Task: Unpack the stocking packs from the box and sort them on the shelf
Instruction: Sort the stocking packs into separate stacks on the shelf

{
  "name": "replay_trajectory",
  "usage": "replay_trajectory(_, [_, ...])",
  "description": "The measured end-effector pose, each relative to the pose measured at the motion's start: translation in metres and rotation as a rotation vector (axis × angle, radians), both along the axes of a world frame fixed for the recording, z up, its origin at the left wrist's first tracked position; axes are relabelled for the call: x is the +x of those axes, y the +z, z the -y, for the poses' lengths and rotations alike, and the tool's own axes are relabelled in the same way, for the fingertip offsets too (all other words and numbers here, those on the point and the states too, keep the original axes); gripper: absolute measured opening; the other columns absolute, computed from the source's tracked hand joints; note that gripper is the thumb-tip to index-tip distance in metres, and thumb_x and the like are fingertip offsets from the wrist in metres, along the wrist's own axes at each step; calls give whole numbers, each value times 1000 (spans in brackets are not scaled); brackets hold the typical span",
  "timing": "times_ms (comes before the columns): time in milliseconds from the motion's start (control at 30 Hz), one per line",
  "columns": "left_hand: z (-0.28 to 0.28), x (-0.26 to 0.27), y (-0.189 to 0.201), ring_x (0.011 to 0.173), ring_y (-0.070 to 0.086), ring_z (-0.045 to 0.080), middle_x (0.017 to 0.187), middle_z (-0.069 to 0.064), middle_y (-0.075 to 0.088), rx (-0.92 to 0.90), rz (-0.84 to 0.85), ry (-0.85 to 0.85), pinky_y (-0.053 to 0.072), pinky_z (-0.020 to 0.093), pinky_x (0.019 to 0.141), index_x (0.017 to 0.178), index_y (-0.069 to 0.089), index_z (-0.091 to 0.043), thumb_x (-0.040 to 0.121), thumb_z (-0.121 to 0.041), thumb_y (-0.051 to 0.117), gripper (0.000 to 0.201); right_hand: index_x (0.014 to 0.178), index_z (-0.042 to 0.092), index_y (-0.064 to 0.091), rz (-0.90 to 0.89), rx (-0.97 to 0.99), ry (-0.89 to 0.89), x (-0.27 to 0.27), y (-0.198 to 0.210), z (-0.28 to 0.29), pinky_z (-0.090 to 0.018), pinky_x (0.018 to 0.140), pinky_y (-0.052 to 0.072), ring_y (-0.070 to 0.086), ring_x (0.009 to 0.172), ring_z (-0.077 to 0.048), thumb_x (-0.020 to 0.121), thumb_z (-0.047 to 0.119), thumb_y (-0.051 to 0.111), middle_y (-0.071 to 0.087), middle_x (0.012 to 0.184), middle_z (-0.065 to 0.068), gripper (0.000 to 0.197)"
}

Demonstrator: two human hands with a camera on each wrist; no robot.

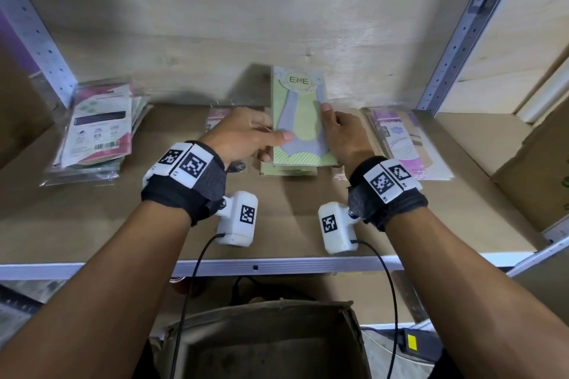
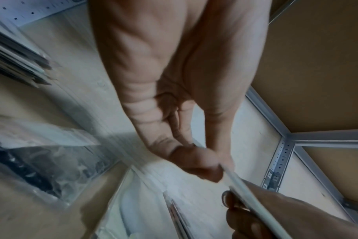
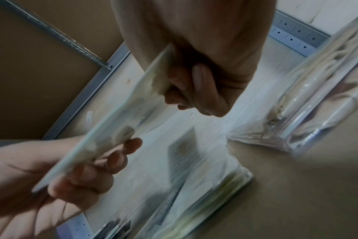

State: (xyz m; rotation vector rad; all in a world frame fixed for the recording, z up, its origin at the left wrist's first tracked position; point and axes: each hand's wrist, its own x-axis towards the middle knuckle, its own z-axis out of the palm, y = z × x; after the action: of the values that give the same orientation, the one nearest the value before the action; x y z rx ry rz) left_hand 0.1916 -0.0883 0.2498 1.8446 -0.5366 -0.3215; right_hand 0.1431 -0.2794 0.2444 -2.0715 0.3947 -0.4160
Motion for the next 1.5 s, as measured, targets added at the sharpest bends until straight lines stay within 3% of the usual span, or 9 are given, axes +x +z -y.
replay_trajectory(67, [-2,4,-1,57,60,18,79,22,73,31,-6,69,52,23,53,94,75,-1,77,-30,85,35,90,0,58,-34,6,28,4,0,0,-41,76,48,57,82,-28,100,46,46,65,92,-16,49])
replay_trajectory(133, [-3,9,-1,55,59,17,72,17,74,80,14,154,52,23,54,89,77,-5,74,-32,87,33,96,8,57,-88,29,76,5,1,1,-38,73,46,55,79,-25,94,42,60,63,93,-9,33])
replay_trajectory(233, [-3,14,-3,48,59,14,58,9,71,156,54,256,51,25,55,80,77,-6,70,-34,90,33,117,6,56,-169,75,168,5,3,1,-36,69,50,58,73,-21,85,29,75,62,98,-7,43])
replay_trajectory(367, [-1,18,-3,46,62,12,62,9,74,257,100,328,56,24,59,76,77,-6,68,-39,91,36,125,4,54,-204,23,168,8,5,-3,-48,92,55,66,96,-33,77,18,83,64,106,-12,58])
replay_trajectory(533, [6,16,0,79,77,26,82,18,77,308,30,307,61,39,85,102,74,4,78,-22,85,37,123,10,61,-221,-122,73,9,6,-3,-29,90,50,62,109,-25,75,25,85,63,120,-11,56])
replay_trajectory(633, [9,13,0,90,75,31,94,21,75,340,16,287,60,43,88,101,72,5,82,-15,80,29,116,1,67,-221,-195,37,6,10,-5,-28,82,49,62,106,-24,74,23,85,66,120,-14,51])
replay_trajectory(767, [12,14,-2,89,75,28,93,16,76,401,39,301,61,41,86,93,75,1,82,-16,79,21,112,0,68,-285,-234,33,7,10,-8,-27,83,50,60,96,-21,74,20,86,66,116,-12,47])
replay_trajectory(1000, [16,16,-6,92,74,30,96,17,75,499,52,316,60,42,88,93,75,-1,80,-18,78,22,122,4,61,-366,-250,52,12,5,-12,-37,96,53,60,112,-28,74,18,86,58,127,-14,55])
replay_trajectory(1500, [21,9,-5,95,74,31,101,18,75,506,10,302,59,42,89,102,73,2,82,-18,78,28,126,4,59,-417,-314,69,12,-1,-13,-35,91,54,59,113,-30,77,21,82,56,128,-16,57])
